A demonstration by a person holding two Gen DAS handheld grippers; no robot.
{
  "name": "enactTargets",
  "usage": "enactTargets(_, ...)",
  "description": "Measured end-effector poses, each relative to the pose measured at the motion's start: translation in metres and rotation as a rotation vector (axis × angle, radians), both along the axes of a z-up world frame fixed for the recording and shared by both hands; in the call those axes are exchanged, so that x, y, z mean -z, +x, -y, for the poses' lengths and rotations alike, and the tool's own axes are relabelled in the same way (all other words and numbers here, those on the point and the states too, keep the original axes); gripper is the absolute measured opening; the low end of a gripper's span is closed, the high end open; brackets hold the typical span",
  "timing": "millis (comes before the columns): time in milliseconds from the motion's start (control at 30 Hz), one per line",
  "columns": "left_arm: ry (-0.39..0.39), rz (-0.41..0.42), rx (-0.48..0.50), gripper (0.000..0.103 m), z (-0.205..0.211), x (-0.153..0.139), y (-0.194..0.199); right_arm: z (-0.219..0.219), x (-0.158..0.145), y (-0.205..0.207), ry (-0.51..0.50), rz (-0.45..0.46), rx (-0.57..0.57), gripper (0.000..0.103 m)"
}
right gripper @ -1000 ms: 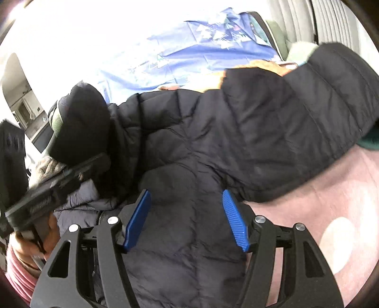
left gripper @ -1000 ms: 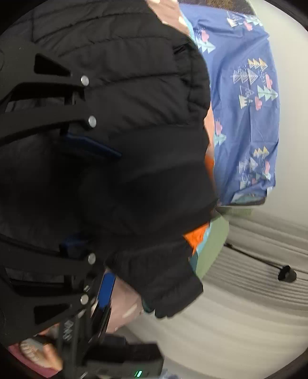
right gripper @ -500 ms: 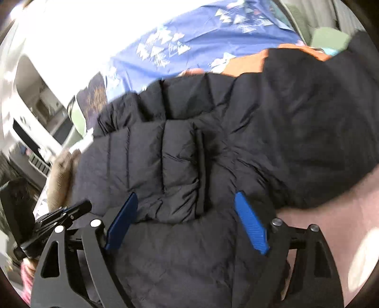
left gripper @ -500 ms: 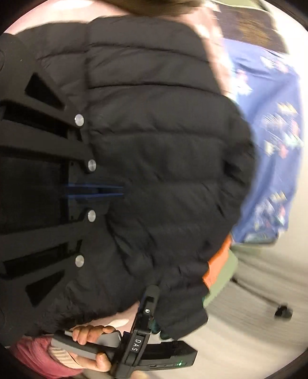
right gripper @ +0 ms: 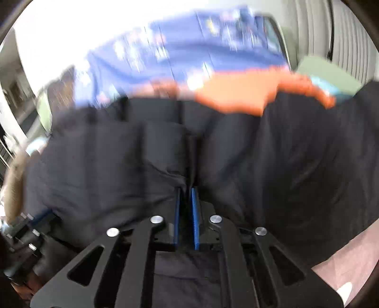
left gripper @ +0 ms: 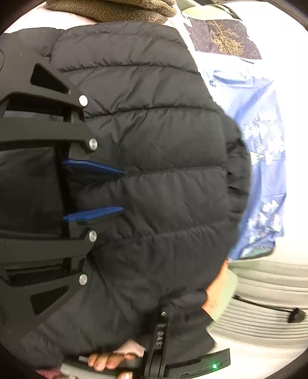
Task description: Fold large clothes
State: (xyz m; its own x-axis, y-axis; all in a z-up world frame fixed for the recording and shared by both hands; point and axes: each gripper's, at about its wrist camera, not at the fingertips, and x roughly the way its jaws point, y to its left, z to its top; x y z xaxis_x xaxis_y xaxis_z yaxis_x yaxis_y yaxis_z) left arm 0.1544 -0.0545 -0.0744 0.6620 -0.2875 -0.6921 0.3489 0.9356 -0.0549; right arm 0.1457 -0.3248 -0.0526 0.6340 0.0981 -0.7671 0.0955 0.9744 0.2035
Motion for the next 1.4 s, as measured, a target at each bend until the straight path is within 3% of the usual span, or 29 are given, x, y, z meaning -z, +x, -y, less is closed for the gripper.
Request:
enactTargets(100, 0.001, 0.002, -0.004, 0.030, 0.000, 0.009, 0.000, 0.015, -0.013, -0.027, 0.094, 0.104, 0.056, 0.016)
enactTargets(167, -0.001, 0.000, -0.002, 0.035, 0.001, 0.009, 0.003, 0.012, -0.028, -0.045, 0.122, 0.180, 0.027, 0.016)
enactTargets(200, 0.000, 0.001, 0.000, 0.044, 0.003, 0.010, 0.004, 0.003, -0.033, -0.050, 0.129, 0.194, -0.022, 0.016)
enactTargets(233, 0.004, 0.005, 0.006, 0.051, 0.005, 0.010, 0.003, -0.007, -0.034, -0.052, 0.129, 0.190, -0.063, 0.016)
enactTargets(300, 0.040, 0.025, 0.012, 0.054, 0.013, 0.012, 0.002, -0.034, -0.027, -0.047, 0.075, 0.140, -0.149, 0.016)
enactTargets(400, 0.087, 0.049, 0.013, 0.055, 0.020, 0.014, -0.004, -0.047, 0.018, -0.025, -0.050, 0.005, -0.101, 0.013)
enactTargets(500, 0.065, 0.038, 0.032, 0.055, 0.019, 0.014, -0.007, -0.040, 0.040, -0.023, -0.029, 0.027, -0.078, 0.013)
enactTargets(600, 0.055, 0.019, 0.032, 0.054, 0.014, 0.018, -0.006, -0.044, 0.031, -0.031, -0.059, 0.051, -0.089, 0.015)
enactTargets(667, 0.046, 0.010, 0.031, 0.054, 0.010, 0.020, -0.007, -0.042, 0.019, -0.041, -0.012, 0.054, -0.095, 0.017)
enactTargets(733, 0.027, 0.009, 0.032, 0.053, 0.008, 0.019, -0.006, -0.019, 0.000, -0.058, 0.081, 0.099, -0.089, 0.023)
enactTargets(800, 0.008, 0.004, 0.033, 0.054, 0.005, 0.020, -0.006, 0.022, -0.032, -0.081, 0.171, 0.199, -0.049, 0.039)
enactTargets(833, 0.003, 0.001, 0.033, 0.054, 0.004, 0.020, -0.005, 0.037, -0.044, -0.090, 0.184, 0.238, -0.024, 0.041)
enactTargets(900, 0.004, -0.001, 0.032, 0.054, 0.003, 0.022, -0.008, 0.097, -0.073, -0.117, 0.183, 0.337, 0.109, 0.041)
enactTargets(933, 0.008, 0.002, 0.031, 0.054, 0.003, 0.022, -0.009, 0.116, -0.080, -0.121, 0.184, 0.351, 0.155, 0.041)
enactTargets(1000, 0.019, 0.007, 0.033, 0.053, 0.004, 0.022, -0.011, 0.188, -0.094, -0.136, 0.225, 0.371, 0.364, 0.041)
enactTargets(1100, 0.028, 0.011, 0.038, 0.052, 0.005, 0.021, -0.009, 0.278, -0.094, -0.160, 0.374, 0.392, 0.584, 0.046)
enactTargets(1133, 0.030, 0.011, 0.039, 0.052, 0.006, 0.021, -0.010, 0.300, -0.090, -0.165, 0.420, 0.388, 0.636, 0.051)
enactTargets(1167, 0.032, 0.011, 0.039, 0.052, 0.006, 0.022, -0.009, 0.325, -0.084, -0.167, 0.478, 0.374, 0.686, 0.062)
enactTargets(1200, 0.035, 0.009, 0.040, 0.052, 0.007, 0.022, -0.009, 0.341, -0.079, -0.168, 0.512, 0.361, 0.713, 0.065)
enactTargets(1300, 0.044, 0.004, 0.042, 0.052, 0.014, 0.023, -0.006, 0.369, -0.060, -0.169, 0.612, 0.332, 0.759, 0.066)
enactTargets(1400, 0.050, 0.000, 0.042, 0.052, 0.016, 0.024, -0.005, 0.362, -0.044, -0.153, 0.682, 0.331, 0.743, 0.065)
